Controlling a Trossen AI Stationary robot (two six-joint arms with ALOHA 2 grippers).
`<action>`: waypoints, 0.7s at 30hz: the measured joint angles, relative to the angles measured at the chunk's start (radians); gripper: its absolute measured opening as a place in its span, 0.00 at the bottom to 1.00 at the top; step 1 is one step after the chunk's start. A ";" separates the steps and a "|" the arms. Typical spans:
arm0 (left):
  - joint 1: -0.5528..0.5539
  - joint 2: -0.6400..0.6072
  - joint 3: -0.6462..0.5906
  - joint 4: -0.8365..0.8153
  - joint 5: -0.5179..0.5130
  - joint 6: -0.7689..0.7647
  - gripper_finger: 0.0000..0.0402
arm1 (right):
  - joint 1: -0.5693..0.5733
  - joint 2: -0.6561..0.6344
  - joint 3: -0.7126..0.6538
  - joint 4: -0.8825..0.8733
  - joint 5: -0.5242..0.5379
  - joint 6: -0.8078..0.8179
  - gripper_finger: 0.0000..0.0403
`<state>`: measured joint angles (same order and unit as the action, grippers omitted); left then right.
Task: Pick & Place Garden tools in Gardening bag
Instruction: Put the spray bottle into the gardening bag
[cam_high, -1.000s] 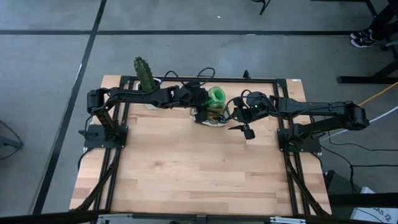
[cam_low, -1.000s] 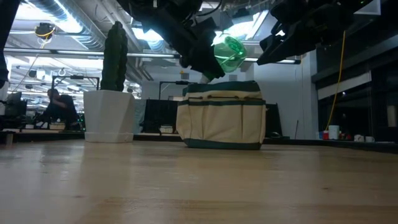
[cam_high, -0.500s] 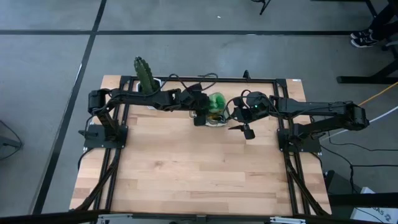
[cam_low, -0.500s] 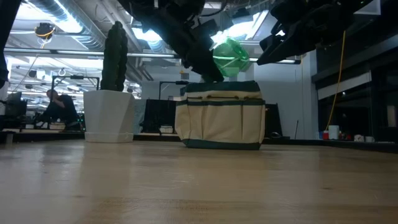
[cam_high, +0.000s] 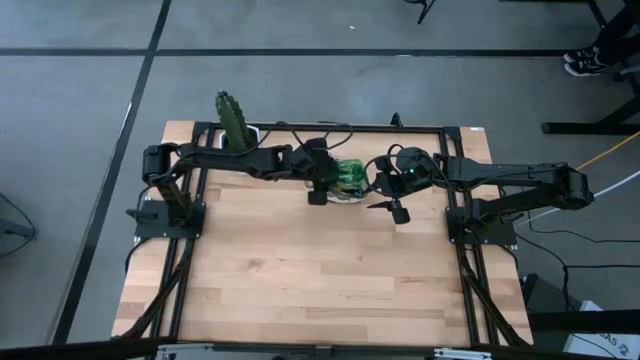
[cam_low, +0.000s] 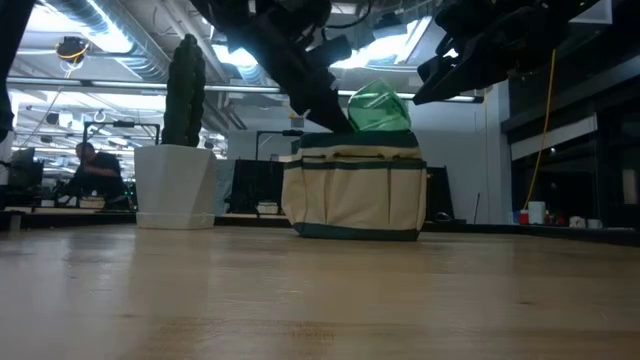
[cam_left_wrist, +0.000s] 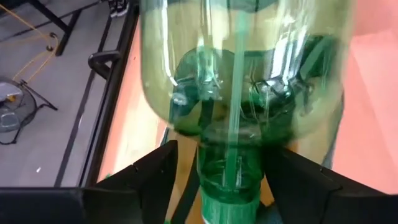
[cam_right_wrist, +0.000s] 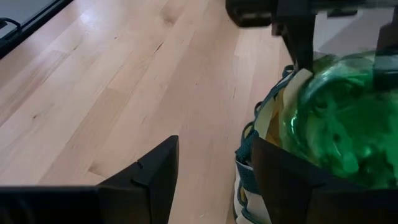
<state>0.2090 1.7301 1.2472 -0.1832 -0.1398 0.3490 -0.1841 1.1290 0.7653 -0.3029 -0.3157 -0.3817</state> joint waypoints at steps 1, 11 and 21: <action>-0.001 -0.010 0.000 -0.011 0.000 -0.008 0.58 | 0.000 0.000 0.000 0.000 0.000 0.000 0.50; -0.001 -0.073 0.000 -0.160 0.000 -0.127 0.60 | 0.000 0.000 0.000 0.000 0.000 0.000 0.50; -0.014 -0.075 0.000 -0.178 -0.001 -0.247 0.60 | 0.000 0.000 0.000 0.000 0.000 0.000 0.50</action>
<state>0.1950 1.6550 1.2476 -0.3614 -0.1406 0.1024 -0.1837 1.1290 0.7653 -0.3027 -0.3157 -0.3817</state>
